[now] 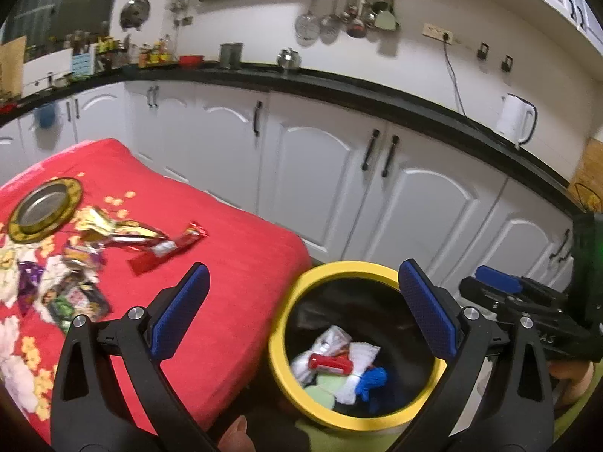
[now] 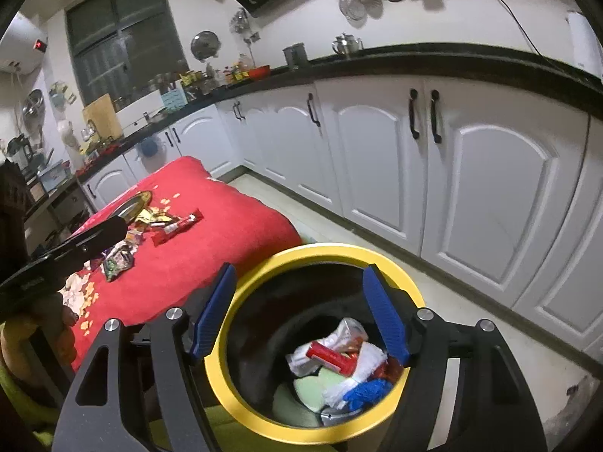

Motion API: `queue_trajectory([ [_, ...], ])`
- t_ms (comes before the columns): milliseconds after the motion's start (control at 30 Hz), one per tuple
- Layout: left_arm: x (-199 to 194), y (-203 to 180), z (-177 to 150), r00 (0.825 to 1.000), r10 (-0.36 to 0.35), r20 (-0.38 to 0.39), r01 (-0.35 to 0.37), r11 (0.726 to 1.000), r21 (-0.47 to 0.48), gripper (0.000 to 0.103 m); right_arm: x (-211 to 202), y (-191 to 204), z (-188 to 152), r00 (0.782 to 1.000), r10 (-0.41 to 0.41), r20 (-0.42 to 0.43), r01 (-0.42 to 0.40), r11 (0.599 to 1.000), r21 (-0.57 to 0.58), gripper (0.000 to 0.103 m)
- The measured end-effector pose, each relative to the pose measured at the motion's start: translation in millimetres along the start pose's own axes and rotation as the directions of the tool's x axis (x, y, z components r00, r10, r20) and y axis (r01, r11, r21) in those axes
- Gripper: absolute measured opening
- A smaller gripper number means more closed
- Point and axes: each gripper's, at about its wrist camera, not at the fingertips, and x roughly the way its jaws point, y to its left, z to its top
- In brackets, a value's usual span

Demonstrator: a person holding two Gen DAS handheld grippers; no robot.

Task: Collect trash
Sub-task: 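Move both tools back over the blanket toward the snack wrappers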

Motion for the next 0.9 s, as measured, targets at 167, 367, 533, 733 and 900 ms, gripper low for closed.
queue_trajectory([
  [167, -15.9, 18.1, 2.5, 0.997, 0.057, 0.045, -0.057, 0.998, -0.008, 0.092, 4.2, 20.6, 9.8, 0.999, 0.034, 0.009, -0.034, 0.999, -0.031, 0.073],
  [367, -32.3, 41.5, 3.9, 0.991, 0.110, 0.082, -0.107, 0.993, -0.040, 0.092, 12.0, 54.4, 20.6, 0.996, 0.086, 0.006, -0.085, 0.993, -0.087, 0.074],
  [533, -45.8, 60.0, 4.4, 0.982, 0.153, 0.113, -0.147, 0.987, -0.065, 0.092, 15.8, 80.4, 30.2, 0.992, 0.127, 0.009, -0.124, 0.984, -0.126, 0.075],
  [733, -59.3, 84.2, 4.8, 0.971, 0.198, 0.135, -0.184, 0.977, -0.109, 0.092, 23.0, 108.7, 39.6, 0.984, 0.175, 0.009, -0.172, 0.972, -0.163, 0.076],
  [900, -67.4, 103.9, 4.8, 0.959, 0.241, 0.146, -0.221, 0.965, -0.140, 0.092, 34.2, 132.1, 45.8, 0.978, 0.211, -0.004, -0.207, 0.957, -0.205, 0.076],
])
